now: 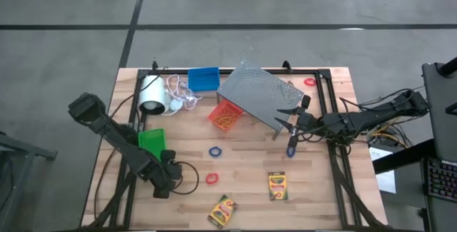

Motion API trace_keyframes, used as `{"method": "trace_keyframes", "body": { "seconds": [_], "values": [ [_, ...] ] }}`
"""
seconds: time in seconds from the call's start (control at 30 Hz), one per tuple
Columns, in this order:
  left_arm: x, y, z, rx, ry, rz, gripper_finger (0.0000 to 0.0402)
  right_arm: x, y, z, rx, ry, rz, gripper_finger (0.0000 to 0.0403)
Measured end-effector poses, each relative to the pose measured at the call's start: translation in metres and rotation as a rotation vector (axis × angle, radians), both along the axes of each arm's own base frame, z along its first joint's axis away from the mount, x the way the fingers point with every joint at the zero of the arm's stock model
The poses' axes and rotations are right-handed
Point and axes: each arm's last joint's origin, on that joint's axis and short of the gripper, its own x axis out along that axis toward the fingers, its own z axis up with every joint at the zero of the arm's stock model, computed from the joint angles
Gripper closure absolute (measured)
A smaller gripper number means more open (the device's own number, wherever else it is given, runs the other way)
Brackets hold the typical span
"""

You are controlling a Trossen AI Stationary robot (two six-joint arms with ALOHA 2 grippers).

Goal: Pick & Place Office Desk Supplies
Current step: Put the yellow rubber band into the orange bin

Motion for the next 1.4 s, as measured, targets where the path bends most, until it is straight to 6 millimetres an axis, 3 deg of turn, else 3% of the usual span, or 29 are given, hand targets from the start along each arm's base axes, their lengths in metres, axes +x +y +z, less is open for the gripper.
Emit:
{"method": "trace_keyframes", "body": {
  "seconds": [0.2, 0.87, 1.4],
  "values": [
    [0.001, -0.001, 0.0, -0.015, -0.004, 0.001, 0.0229, 0.0, 0.0, 0.0, 0.0, 0.0, 0.0, 0.0266],
    [0.003, -0.003, 0.001, -0.041, -0.024, 0.007, 0.0395, 0.0, 0.0, 0.0, 0.0, 0.0, 0.0, 0.0266],
    [0.008, -0.007, 0.011, -0.017, -0.053, 0.008, 0.04, 0.0, 0.0, 0.0, -0.002, 0.001, 0.0, 0.0266]
  ]
}}
